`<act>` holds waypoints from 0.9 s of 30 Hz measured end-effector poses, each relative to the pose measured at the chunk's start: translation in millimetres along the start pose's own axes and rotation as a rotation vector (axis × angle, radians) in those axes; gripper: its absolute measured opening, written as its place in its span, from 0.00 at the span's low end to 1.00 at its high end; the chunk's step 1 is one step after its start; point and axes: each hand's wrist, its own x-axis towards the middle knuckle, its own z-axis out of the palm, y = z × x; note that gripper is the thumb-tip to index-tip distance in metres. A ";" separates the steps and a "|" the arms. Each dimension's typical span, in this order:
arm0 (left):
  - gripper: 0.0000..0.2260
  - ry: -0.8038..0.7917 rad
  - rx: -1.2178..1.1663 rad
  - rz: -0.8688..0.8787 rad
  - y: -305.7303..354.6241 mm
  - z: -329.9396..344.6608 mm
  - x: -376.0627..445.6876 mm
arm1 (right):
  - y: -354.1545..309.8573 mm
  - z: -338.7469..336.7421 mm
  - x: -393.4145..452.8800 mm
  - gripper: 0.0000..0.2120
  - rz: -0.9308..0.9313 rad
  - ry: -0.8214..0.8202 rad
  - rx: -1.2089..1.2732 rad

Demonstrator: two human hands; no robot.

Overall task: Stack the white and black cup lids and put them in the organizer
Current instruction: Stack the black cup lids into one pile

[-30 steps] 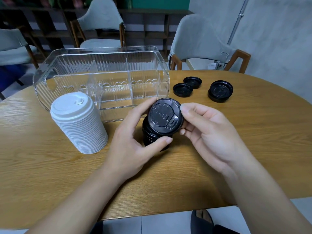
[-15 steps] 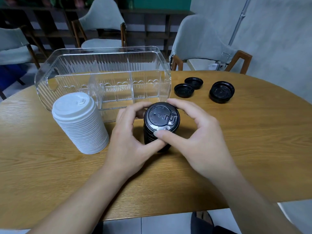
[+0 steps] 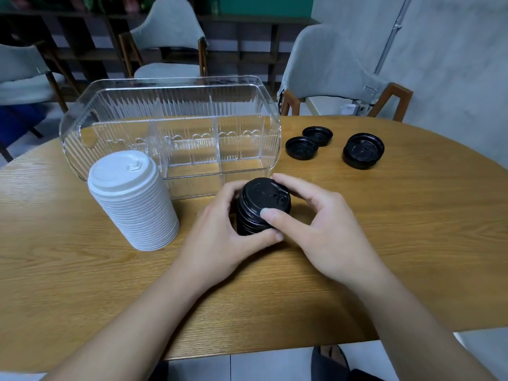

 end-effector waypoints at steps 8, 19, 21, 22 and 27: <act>0.35 -0.040 -0.029 0.007 0.0 -2.0 0.6 | 2.0 -2.8 1.1 0.33 -0.025 -0.092 -0.069; 0.35 -0.112 -0.095 0.030 -1.9 -3.0 2.5 | 4.6 -4.8 2.0 0.34 -0.052 -0.168 -0.071; 0.35 -0.123 -0.109 0.028 -3.0 -3.6 2.9 | 4.5 -5.5 3.6 0.33 -0.065 -0.172 -0.082; 0.36 -0.128 -0.118 0.025 -3.2 -4.1 3.0 | 4.1 -6.6 4.7 0.33 -0.072 -0.184 -0.090; 0.39 -0.142 -0.145 0.014 -6.0 -3.6 3.9 | 5.7 -11.0 7.8 0.32 -0.119 -0.230 -0.128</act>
